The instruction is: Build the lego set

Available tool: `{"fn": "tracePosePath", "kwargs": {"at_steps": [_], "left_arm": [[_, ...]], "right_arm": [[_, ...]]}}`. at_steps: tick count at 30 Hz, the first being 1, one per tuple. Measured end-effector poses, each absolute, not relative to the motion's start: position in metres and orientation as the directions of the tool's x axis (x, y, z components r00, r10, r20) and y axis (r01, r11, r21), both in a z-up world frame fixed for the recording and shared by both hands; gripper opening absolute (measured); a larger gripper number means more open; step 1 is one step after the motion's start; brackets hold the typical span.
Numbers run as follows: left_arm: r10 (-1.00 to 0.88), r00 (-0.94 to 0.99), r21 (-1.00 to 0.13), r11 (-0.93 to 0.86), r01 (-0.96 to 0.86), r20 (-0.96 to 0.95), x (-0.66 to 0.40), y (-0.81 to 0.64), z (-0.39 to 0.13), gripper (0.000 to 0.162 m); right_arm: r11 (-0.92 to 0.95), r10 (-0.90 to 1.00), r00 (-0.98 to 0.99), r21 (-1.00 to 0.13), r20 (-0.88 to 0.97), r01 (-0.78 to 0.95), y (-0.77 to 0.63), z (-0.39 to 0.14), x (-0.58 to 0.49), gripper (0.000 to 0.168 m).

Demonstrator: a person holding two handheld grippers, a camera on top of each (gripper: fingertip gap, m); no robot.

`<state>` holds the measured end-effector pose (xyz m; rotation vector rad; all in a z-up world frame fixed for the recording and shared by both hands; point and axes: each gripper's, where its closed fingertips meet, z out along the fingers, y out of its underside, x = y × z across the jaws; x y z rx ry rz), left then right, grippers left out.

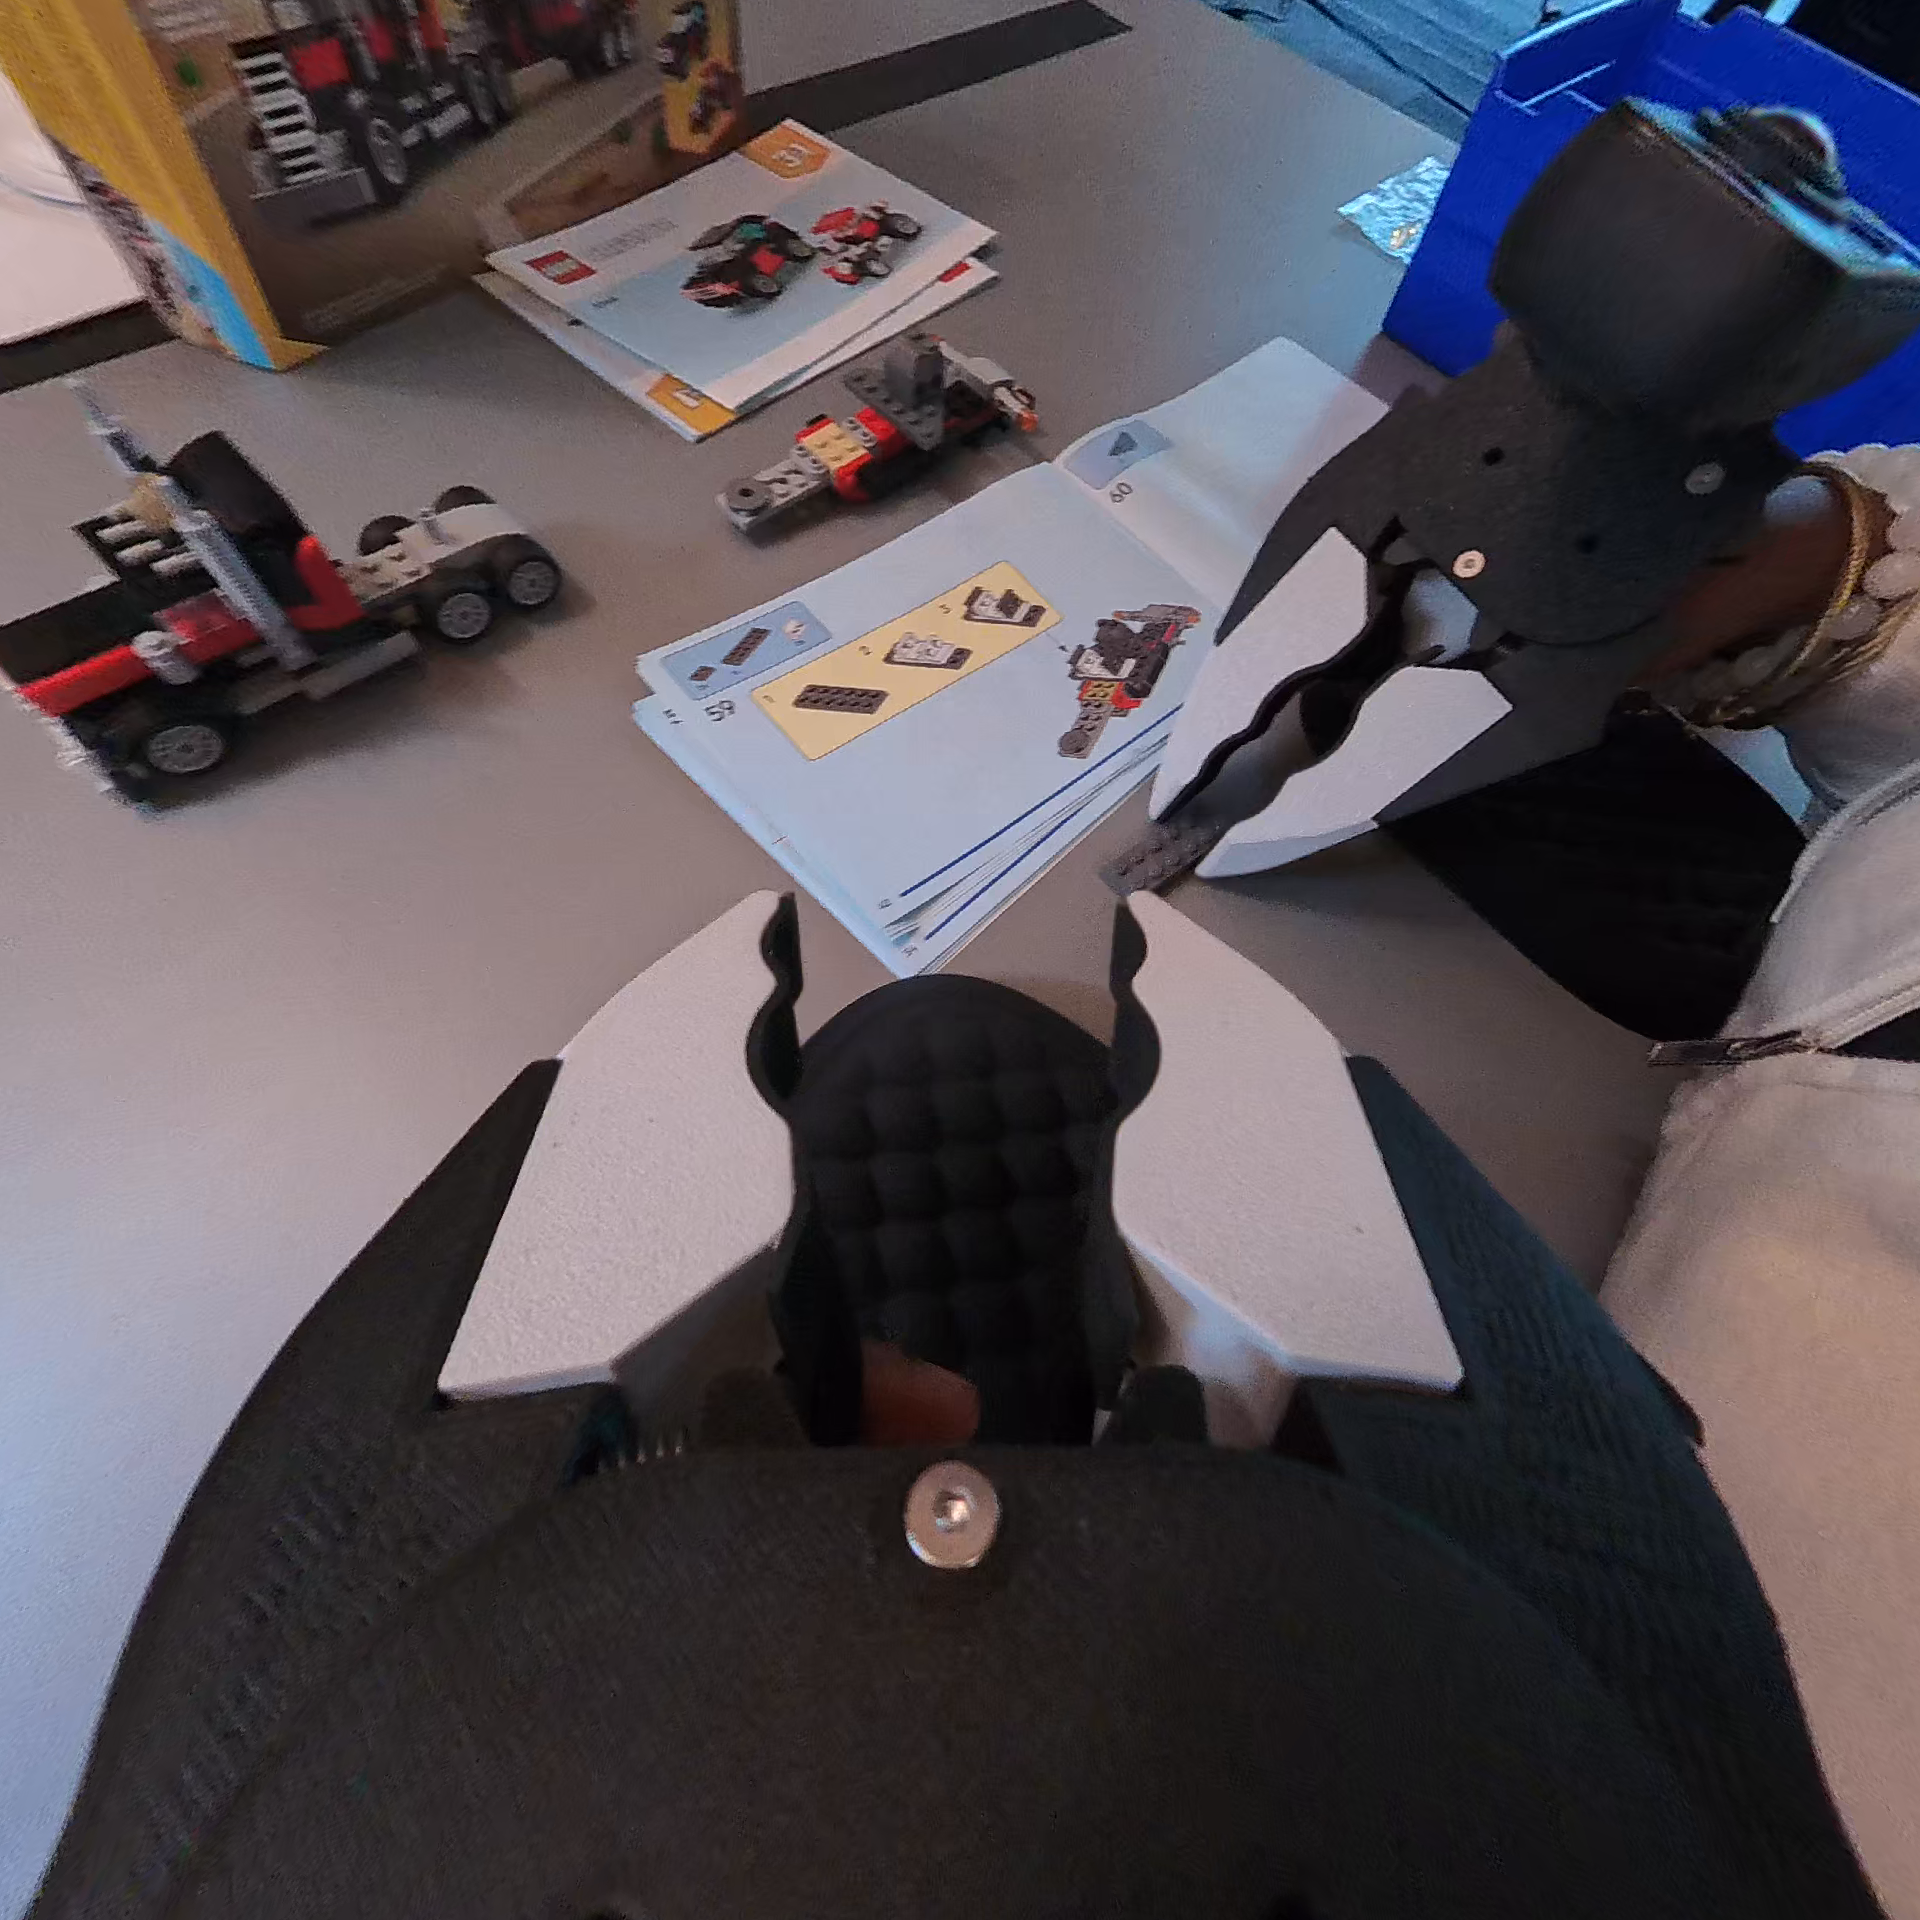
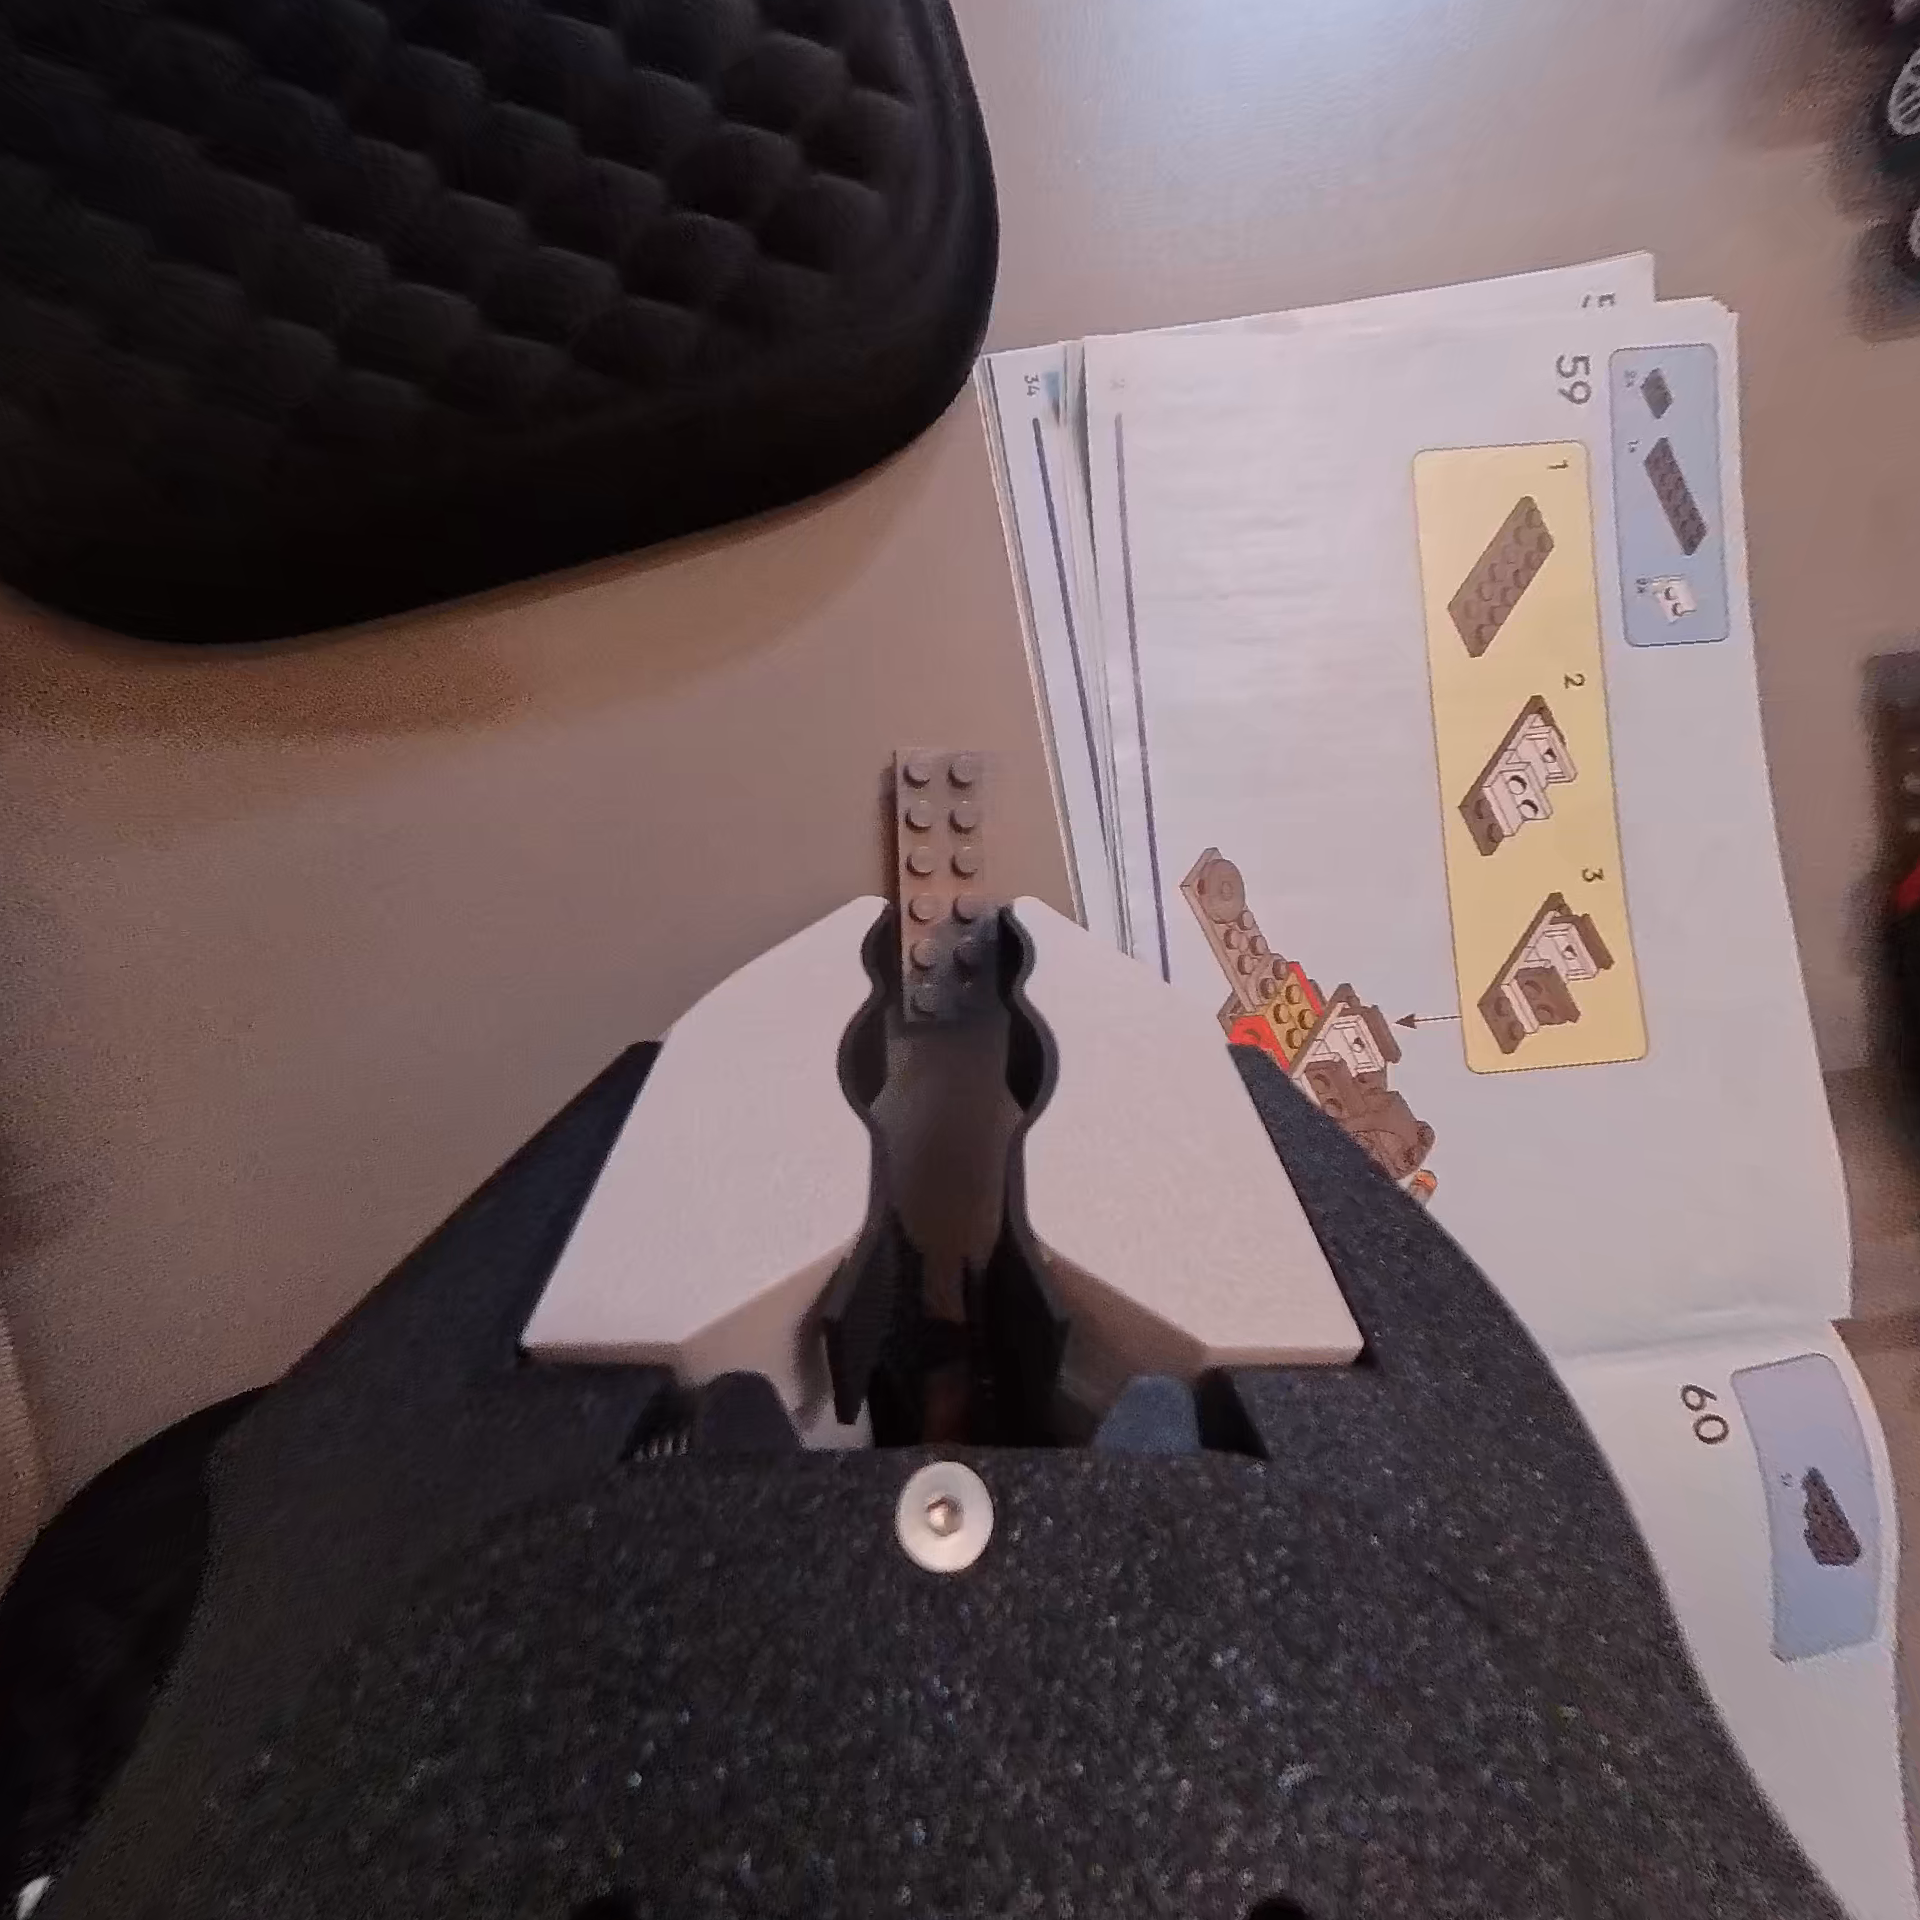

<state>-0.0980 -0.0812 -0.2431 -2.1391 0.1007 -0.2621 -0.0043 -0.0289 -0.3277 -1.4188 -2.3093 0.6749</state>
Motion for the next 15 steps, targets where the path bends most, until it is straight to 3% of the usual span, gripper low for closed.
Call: {"fn": "tracePosePath", "kwargs": {"at_steps": [6,11,15], "left_arm": [[-0.219,0.962,-0.835,-0.55,0.018,0.165,-0.088,-0.086,-0.242,0.057],[-0.252,0.927,-0.877,-0.459,0.139,0.278,-0.098,-0.129,-0.197,0.052],[0.05,0.996,-0.894,-0.439,0.09,0.075,-0.167,-0.216,-0.156,0.044]], "right_arm": [[0.342,0.89,-0.455,-0.621,-0.025,0.705,-0.035,-0.32,-0.003,0.032],[0.204,0.904,-0.413,-0.737,-0.111,0.645,-0.028,-0.301,-0.001,0.035],[0.099,0.921,-0.361,-0.812,-0.143,0.575,-0.013,-0.286,0.007,0.034]]}}
